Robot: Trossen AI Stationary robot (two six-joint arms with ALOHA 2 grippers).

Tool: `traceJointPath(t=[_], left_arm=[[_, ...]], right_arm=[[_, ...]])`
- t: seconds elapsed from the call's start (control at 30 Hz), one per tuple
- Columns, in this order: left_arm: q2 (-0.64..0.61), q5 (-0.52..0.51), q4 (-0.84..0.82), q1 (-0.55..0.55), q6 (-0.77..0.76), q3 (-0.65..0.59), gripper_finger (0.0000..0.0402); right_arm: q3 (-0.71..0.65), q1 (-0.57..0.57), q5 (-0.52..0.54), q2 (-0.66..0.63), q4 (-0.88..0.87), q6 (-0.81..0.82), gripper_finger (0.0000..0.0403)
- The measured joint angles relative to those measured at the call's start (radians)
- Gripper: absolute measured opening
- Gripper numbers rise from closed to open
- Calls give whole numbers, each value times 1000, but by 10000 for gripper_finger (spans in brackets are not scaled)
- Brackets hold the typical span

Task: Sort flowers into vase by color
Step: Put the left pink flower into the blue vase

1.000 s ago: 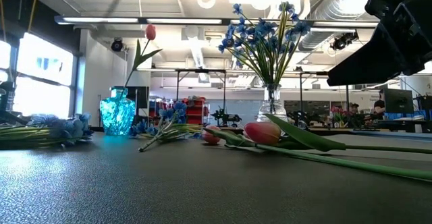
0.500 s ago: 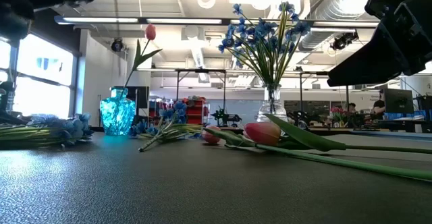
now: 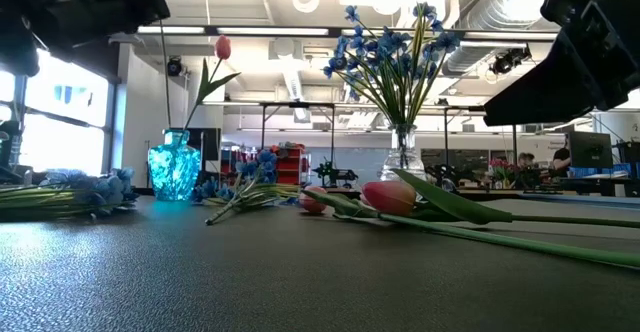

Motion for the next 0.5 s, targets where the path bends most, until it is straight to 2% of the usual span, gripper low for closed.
traceJointPath(t=[0.13,0.27,0.5], left_arm=[[14,87,-54,91,-79,0,0],[33,98,-55,131,-108,0,0],[48,96,-119,138,-111,1,1]], right_arm=[[0,0,0,0,4,0,270],[0,0,0,0,4,0,270],[0,0,0,0,4,0,270]])
